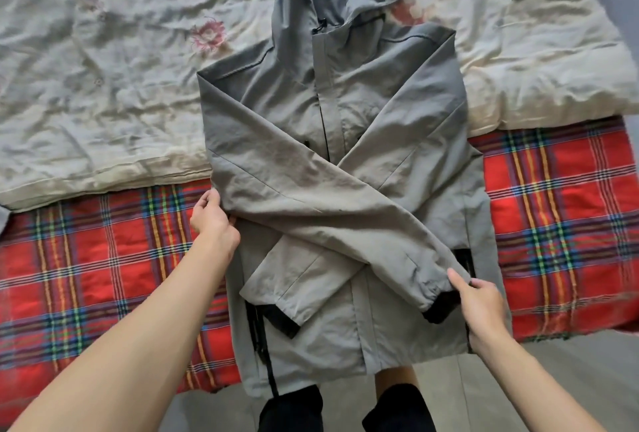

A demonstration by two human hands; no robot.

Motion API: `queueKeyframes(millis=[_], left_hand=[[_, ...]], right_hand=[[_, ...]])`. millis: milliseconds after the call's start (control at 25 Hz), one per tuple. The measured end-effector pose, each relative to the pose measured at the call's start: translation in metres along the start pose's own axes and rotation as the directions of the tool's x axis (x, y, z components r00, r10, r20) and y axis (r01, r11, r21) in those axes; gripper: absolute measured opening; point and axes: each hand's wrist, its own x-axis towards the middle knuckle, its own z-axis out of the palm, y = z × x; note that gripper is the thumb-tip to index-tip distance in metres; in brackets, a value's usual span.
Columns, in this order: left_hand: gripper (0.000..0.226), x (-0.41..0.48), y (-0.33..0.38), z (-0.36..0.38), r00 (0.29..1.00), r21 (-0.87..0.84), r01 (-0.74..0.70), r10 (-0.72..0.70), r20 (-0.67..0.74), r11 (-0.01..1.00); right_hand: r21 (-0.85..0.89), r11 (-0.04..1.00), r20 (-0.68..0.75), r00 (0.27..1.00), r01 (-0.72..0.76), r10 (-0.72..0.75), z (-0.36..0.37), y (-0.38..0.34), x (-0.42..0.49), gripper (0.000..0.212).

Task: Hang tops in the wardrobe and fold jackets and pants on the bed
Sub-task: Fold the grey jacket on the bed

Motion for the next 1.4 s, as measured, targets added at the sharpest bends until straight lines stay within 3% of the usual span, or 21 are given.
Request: queueKeyframes(millis=[80, 160, 200, 240, 320, 440, 520, 600, 680, 800, 880, 1000, 1120, 1160, 1200, 1280, 1320, 1360, 1400], left_hand=[[0.009, -0.001, 0.003, 0.002, 1.000, -0.005, 0.012, -0.012, -0.011, 1.000], [0.013, -0.003, 0.003, 0.006, 0.999, -0.007, 0.028, -0.029, -0.026, 1.000], [0.012, -0.005, 0.005, 0.007, 0.999, -0.007, 0.035, -0.035, -0.040, 0.999], [0.010, -0.005, 0.006, 0.007, 0.998, -0.011, 0.034, -0.034, -0.059, 0.999], [0.009, -0.009, 0.005, 0.008, 0.997, -0.003, 0.032, -0.032, -0.065, 0.999], [0.010, -0.009, 0.004, 0.007, 0.999, 0.012, 0.026, -0.026, -0.026, 1.000], [0.009, -0.005, 0.003, 0.004, 0.999, 0.010, 0.031, -0.031, 0.009, 0.999], [0.009, -0.001, 0.003, 0.001, 0.999, 0.007, 0.038, -0.038, 0.020, 0.999], [0.013, 0.000, 0.004, 0.000, 1.000, 0.000, 0.028, -0.028, 0.004, 1.000], [0.015, 0.002, 0.002, 0.001, 1.000, 0.012, 0.007, -0.007, -0.003, 1.000], [0.012, 0.001, 0.000, -0.001, 0.999, 0.038, -0.036, 0.036, 0.002, 0.999], [0.004, 0.003, -0.005, -0.008, 0.991, 0.105, -0.132, 0.127, 0.049, 0.986], [0.008, 0.013, -0.005, -0.016, 0.983, 0.189, -0.183, 0.176, 0.052, 0.965], [0.008, 0.015, -0.003, -0.018, 0.972, 0.314, -0.229, 0.235, 0.020, 0.922], [0.007, 0.016, -0.001, -0.019, 0.937, 0.525, -0.300, 0.349, 0.007, 0.796], [0.013, 0.014, -0.001, -0.019, 0.813, 0.808, -0.410, 0.571, 0.113, 0.424], [0.018, 0.011, -0.003, -0.019, 0.761, 0.818, -0.475, 0.618, 0.198, 0.323], [0.022, 0.012, -0.004, -0.020, 0.746, 0.790, -0.531, 0.612, 0.264, 0.307], [0.026, 0.011, -0.005, -0.020, 0.756, 0.731, -0.574, 0.582, 0.301, 0.368]], right_hand=[[0.347, 0.928, 0.157, 0.984, -0.133, 0.083, -0.004, 0.004, -0.001, 0.033], [0.642, 0.719, 0.310, 0.948, -0.264, 0.071, -0.015, -0.005, -0.003, 0.028], [0.706, 0.657, 0.318, 0.947, -0.263, 0.036, -0.020, -0.008, -0.004, 0.029], [0.696, 0.696, 0.253, 0.967, -0.179, -0.005, -0.025, -0.011, -0.005, 0.028], [0.488, 0.869, 0.019, 0.994, 0.087, -0.110, -0.032, -0.004, 0.001, 0.029], [0.196, 0.919, -0.055, 0.940, 0.341, -0.337, -0.027, 0.000, 0.002, 0.044], [0.035, 0.924, -0.053, 0.924, 0.380, -0.378, -0.018, -0.004, 0.006, 0.045], [0.117, 0.947, -0.050, 0.954, 0.300, -0.296, -0.011, -0.008, 0.011, 0.035], [0.092, 0.936, -0.118, 0.937, 0.340, -0.329, -0.013, -0.007, 0.012, 0.019], [-0.140, 0.809, -0.259, 0.768, 0.570, -0.586, -0.029, -0.007, 0.014, 0.011], [-0.380, 0.673, -0.241, 0.634, 0.635, -0.735, -0.029, -0.012, 0.016, 0.023], [-0.552, 0.416, -0.060, 0.463, 0.723, -0.884, -0.008, -0.029, 0.020, 0.045], [-0.657, 0.131, 0.160, 0.307, 0.743, -0.938, 0.012, -0.029, 0.035, 0.062], [-0.691, 0.093, 0.180, 0.295, 0.717, -0.938, 0.013, -0.026, 0.042, 0.070], [-0.714, 0.089, 0.176, 0.302, 0.694, -0.937, 0.013, -0.024, 0.046, 0.077], [-0.695, 0.071, 0.184, 0.272, 0.716, -0.945, 0.024, -0.025, 0.038, 0.079], [-0.652, 0.026, 0.222, 0.223, 0.758, -0.949, 0.037, -0.029, 0.028, 0.075], [-0.591, -0.026, 0.267, 0.165, 0.806, -0.950, 0.054, -0.039, 0.015, 0.070], [-0.523, -0.078, 0.304, 0.100, 0.849, -0.947, 0.073, -0.051, 0.002, 0.065]])
